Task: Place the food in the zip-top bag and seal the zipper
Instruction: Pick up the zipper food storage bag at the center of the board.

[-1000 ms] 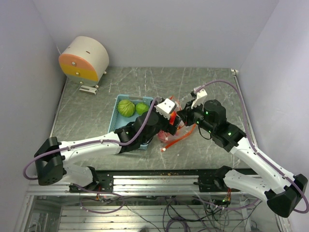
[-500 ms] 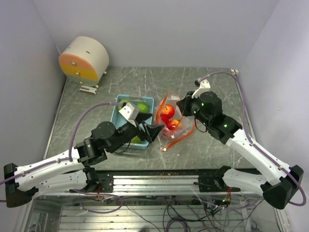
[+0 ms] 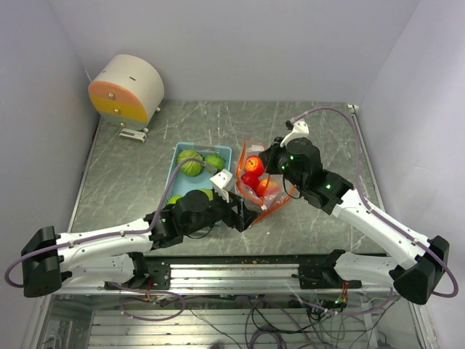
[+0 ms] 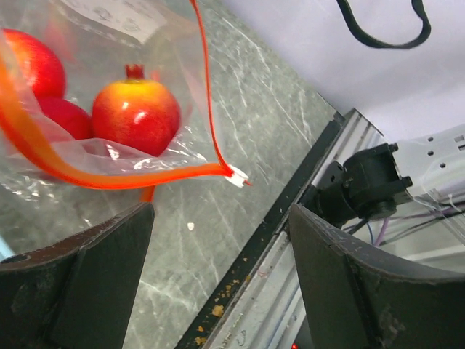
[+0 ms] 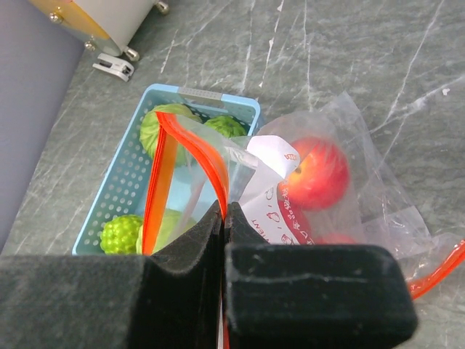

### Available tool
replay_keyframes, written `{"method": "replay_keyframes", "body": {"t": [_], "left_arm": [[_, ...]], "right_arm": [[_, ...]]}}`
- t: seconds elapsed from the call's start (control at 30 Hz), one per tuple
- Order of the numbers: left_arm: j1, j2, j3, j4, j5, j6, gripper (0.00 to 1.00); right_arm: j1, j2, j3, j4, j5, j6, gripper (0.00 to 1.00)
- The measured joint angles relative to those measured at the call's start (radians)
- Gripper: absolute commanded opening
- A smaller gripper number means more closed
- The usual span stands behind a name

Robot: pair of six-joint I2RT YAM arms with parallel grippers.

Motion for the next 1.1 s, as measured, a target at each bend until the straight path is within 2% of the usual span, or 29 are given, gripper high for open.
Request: {"method": "replay_keyframes", "body": {"t": [0.13, 0.23, 0.53, 0.7, 0.8, 0.9, 0.93, 1.0, 1.1], "left_arm": [[-0.038, 0.067, 0.001, 0.047, 0.008, -0.023, 0.87], [-0.058, 0.115, 0.003, 0.077, 0.010, -0.035, 0.91], [-0.067, 0.182, 0.003, 0.196, -0.044, -0.063, 0.98], [-0.067, 0.200, 0.011, 0.253, -0.112, -0.088, 0.94], [-0.067, 0.249, 0.046, 0.256, -0.141, -0.102, 0.87], [-0.068, 0.288, 0.066, 0.256, -0.159, -0.119, 0.75], [-0.068, 0.297, 0.067, 0.257, -0.168, -0.125, 0.66], [-0.068, 0.309, 0.067, 0.256, -0.183, -0.133, 0.42], [-0.068, 0.318, 0.067, 0.244, -0.207, -0.142, 0.22]], "right_arm": [[0.006, 0.000, 0.001, 0.000, 0.021, 0.004, 0.00], [0.007, 0.000, 0.001, 0.000, 0.026, 0.005, 0.00], [0.018, 0.000, 0.001, 0.006, 0.028, 0.004, 0.00], [0.030, 0.000, 0.001, 0.007, 0.031, 0.004, 0.00], [0.042, 0.000, 0.001, 0.007, 0.036, 0.004, 0.00], [0.052, 0.000, 0.001, 0.006, 0.042, 0.004, 0.00], [0.056, 0.000, 0.001, 0.006, 0.045, 0.004, 0.00], [0.063, 0.000, 0.001, 0.006, 0.048, 0.004, 0.00], [0.071, -0.002, 0.001, 0.006, 0.052, 0.003, 0.00]]}}
